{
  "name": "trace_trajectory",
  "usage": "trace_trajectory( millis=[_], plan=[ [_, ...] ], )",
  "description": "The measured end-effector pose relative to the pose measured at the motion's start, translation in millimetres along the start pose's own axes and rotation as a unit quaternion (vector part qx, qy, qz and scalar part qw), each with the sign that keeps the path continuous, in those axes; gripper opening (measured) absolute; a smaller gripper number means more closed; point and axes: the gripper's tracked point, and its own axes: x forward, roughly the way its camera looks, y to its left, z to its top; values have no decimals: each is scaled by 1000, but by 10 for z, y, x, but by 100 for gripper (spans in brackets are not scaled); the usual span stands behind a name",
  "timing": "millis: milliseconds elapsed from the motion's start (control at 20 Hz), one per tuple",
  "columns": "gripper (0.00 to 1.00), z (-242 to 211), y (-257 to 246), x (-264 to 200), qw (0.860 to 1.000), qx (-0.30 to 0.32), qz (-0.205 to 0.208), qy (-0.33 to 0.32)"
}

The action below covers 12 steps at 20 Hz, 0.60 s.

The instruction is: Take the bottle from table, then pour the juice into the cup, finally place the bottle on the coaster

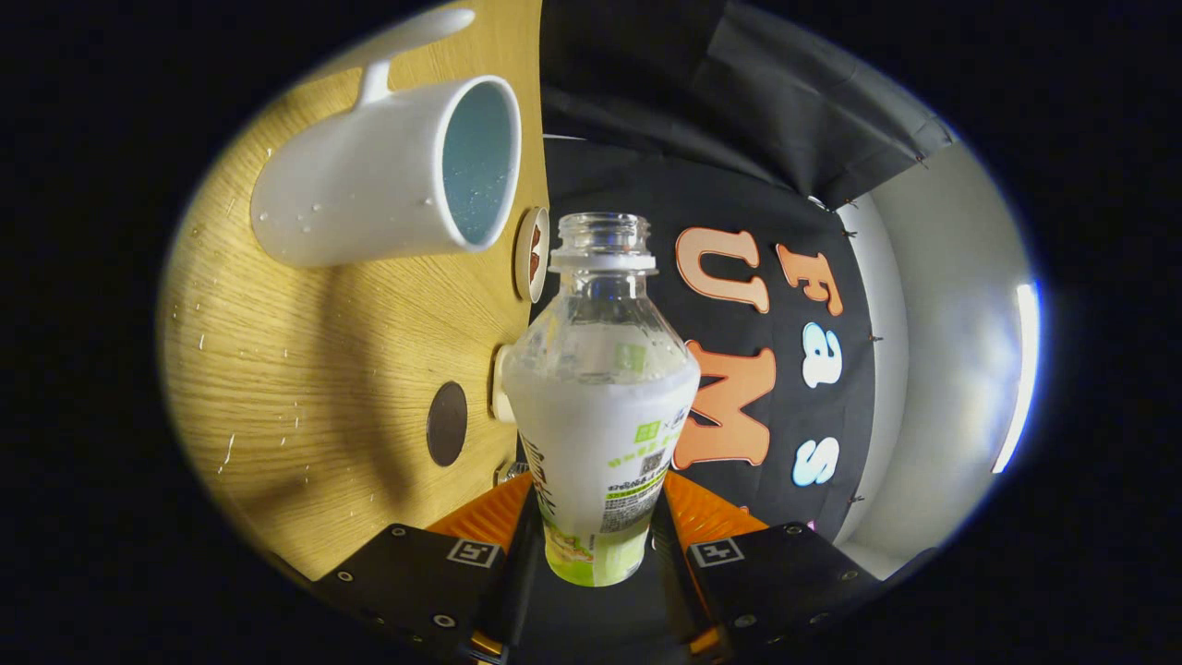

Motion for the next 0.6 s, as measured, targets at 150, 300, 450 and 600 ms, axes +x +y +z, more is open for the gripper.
trace_trajectory(
  millis=[150,300,450,600],
  plan=[
    [60,88,-51,25,1000,-20,-10,-19],
    [60,122,-141,71,999,-31,-14,-29],
    [60,97,-193,99,999,-37,-19,-29],
    [60,84,-207,119,999,-41,-20,-27]
  ],
)
